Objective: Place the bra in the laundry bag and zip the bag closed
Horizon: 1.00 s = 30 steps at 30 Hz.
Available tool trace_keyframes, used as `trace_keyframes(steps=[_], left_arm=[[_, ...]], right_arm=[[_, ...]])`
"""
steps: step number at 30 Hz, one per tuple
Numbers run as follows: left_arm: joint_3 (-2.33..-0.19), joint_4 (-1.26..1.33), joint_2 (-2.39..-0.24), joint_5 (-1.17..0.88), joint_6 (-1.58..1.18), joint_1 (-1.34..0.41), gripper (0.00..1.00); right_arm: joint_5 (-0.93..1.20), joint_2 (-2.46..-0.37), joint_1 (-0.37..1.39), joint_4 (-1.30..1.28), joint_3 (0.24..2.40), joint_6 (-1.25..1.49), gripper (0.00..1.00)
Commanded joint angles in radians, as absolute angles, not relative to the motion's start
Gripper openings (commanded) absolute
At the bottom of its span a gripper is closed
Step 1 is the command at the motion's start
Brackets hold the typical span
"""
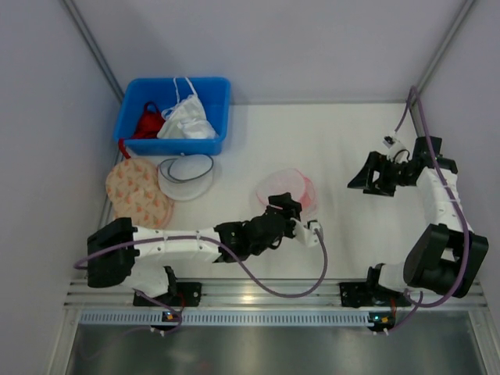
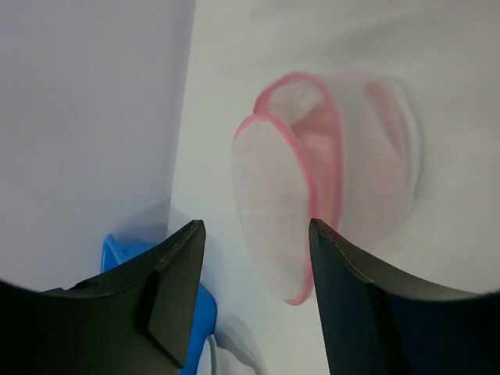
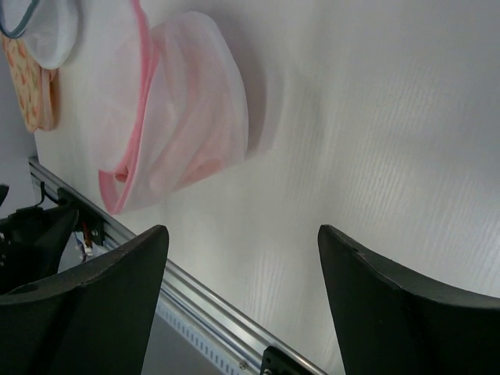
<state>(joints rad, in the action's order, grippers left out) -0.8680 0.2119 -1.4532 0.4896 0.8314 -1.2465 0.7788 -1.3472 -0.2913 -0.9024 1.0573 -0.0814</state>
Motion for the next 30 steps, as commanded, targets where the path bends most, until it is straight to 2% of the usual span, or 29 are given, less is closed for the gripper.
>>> trace_keyframes(steps=[1,6,12,16,19,25,30], left_arm=[[-0.847,0.310,-1.332,0.468,0.767,-1.328,0.64],[-0.972,0.005,-1.218,0.290,0.403,-1.310,0.62],[-0.968,-0.207,-1.092,0.034,0.021,-1.031,0.57],[-0.956,-0.329,-1.095,-0.090,-0.110,-0.809,0.51],[-0.888,-0.353,-1.107,-0.052,-0.219,-0.717,0.49],[-0.830,-0.353,-1.176,-0.233,-0.374,-0.585,0.40],[-0.836,-0.344,-1.284,-0.273,-0.477,-0.584,0.40]], right_arm=[[0.791,-1.319,-0.305,-0.879,1.095,-0.104,0.78],[0.802,-1.354,-0.290,-0.807,1.092,-0.074,0.71],[0.753,-1.431,-0.224,-0.697,1.095,-0.041,0.61],[0.671,-1.491,-0.131,-0.643,1.085,-0.034,0.44],[0.660,-1.532,-0.066,-0.560,1.068,-0.009,0.35],[0.658,-1.629,0.043,-0.427,1.046,0.031,0.21],[0.653,-1.675,0.123,-0.322,0.993,0.041,0.17]])
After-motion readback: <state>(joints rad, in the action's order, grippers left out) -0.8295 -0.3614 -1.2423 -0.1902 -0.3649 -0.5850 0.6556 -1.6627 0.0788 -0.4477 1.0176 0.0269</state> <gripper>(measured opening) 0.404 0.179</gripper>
